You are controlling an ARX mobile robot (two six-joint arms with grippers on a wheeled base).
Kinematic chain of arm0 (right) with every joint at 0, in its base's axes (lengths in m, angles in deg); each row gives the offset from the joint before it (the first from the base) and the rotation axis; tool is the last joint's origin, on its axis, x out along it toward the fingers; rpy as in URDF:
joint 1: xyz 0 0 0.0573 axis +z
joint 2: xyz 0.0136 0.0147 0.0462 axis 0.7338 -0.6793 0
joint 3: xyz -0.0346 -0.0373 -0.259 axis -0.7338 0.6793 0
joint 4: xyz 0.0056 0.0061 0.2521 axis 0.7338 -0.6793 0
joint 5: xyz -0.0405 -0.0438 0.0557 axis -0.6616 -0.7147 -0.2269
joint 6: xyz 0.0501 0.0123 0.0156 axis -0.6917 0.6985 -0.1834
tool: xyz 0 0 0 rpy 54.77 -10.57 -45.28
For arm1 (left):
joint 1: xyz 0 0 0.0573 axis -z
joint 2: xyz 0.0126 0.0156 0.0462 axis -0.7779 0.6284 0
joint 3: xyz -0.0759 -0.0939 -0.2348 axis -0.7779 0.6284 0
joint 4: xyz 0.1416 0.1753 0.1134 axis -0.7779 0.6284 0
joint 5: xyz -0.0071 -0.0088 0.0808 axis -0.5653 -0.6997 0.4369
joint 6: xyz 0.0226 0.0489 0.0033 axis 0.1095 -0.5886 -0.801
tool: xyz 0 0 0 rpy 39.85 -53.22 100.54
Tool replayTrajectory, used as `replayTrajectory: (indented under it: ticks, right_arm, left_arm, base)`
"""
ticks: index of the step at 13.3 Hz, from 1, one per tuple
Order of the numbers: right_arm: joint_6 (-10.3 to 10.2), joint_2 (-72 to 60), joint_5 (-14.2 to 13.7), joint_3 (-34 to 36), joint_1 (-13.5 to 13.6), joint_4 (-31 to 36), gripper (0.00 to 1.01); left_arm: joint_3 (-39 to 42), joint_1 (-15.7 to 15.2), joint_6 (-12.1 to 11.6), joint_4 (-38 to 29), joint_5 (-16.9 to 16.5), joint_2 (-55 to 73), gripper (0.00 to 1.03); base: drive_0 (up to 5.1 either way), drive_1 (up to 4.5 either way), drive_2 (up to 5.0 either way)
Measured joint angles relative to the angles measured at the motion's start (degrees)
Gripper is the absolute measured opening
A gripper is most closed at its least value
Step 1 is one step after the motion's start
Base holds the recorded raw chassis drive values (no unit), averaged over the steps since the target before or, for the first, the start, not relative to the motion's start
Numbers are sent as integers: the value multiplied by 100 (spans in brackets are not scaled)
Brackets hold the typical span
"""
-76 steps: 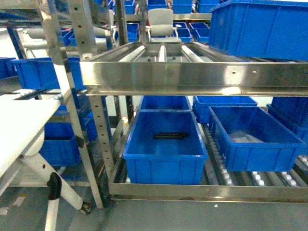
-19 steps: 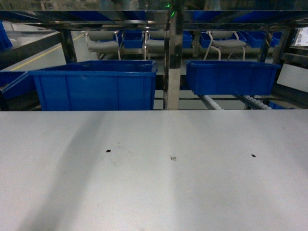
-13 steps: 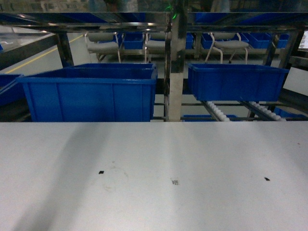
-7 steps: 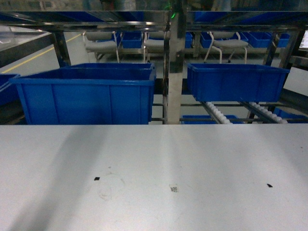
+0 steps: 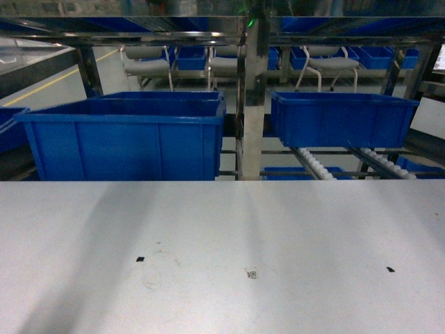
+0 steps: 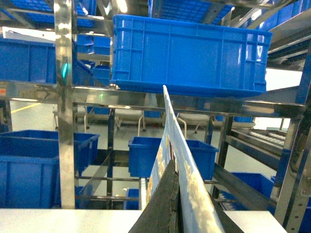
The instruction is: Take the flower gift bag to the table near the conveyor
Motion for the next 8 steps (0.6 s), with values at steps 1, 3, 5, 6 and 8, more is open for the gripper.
replayTrajectory:
  ticks: [1,3,5,6,8]
  right_arm:
    - [2,-675,232,13,-216,765,2]
    - [-35,-2404,566,11,-544,2264,2]
    - [-127,-3930,817,-225,-636,3333,2]
    - [-155,-4715,885,-494,-623,3331,2]
    - [-256,-5421,1005,-710,-564,3294,2]
  left_arm:
    - [0,0,0,0,0,0,2]
    - [0,0,0,0,0,0,2]
    - [0,0,0,0,0,0,2]
    - [0,0,0,0,0,0,2]
    - [0,0,0,2,0,0,2]
  base:
    - [0,0,0]
    - [0,0,0]
    - [0,0,0]
    - [0,0,0]
    - [0,0,0]
